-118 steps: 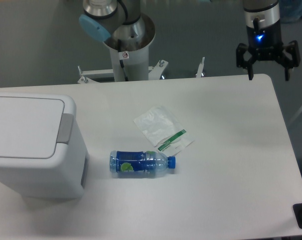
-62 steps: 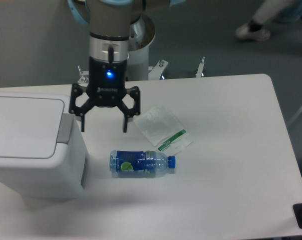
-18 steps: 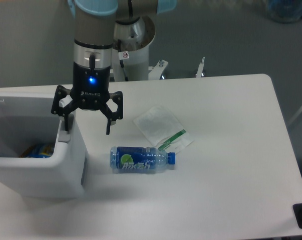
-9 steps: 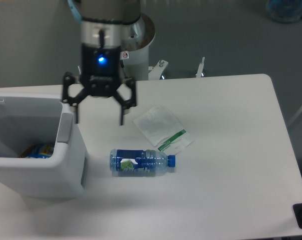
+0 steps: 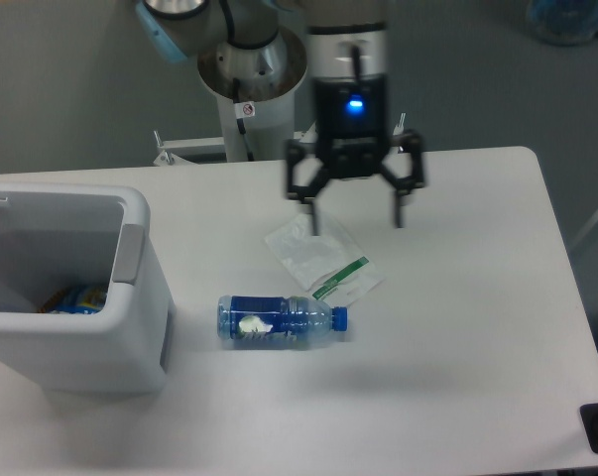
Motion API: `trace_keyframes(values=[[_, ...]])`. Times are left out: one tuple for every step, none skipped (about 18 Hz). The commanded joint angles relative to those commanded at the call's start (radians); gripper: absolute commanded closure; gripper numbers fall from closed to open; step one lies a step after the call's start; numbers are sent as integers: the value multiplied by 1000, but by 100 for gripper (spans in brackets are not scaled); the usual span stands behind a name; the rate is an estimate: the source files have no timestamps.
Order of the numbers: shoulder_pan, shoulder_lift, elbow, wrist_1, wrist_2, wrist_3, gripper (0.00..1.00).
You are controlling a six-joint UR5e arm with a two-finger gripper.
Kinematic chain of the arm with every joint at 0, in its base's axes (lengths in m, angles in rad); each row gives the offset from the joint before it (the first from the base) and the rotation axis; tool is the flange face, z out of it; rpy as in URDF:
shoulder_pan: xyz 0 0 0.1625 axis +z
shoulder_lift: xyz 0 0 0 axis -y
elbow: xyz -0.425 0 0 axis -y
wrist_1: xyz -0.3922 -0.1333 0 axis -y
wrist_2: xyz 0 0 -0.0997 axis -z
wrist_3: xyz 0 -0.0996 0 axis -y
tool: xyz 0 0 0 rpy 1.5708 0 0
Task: Open the trash can
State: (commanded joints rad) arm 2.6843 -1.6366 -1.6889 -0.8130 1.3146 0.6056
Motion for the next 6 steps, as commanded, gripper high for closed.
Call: trace_keyframes(values=[[26,-5,-3,0,0,34,0],[49,-9,-2,0,0,68,0],[61,-25,-2,2,0,100,0],[69,-34,0,0,2,129,0],[75,-35,-2,0,6,150,0],[86,-45,-3,0,24,167,0]])
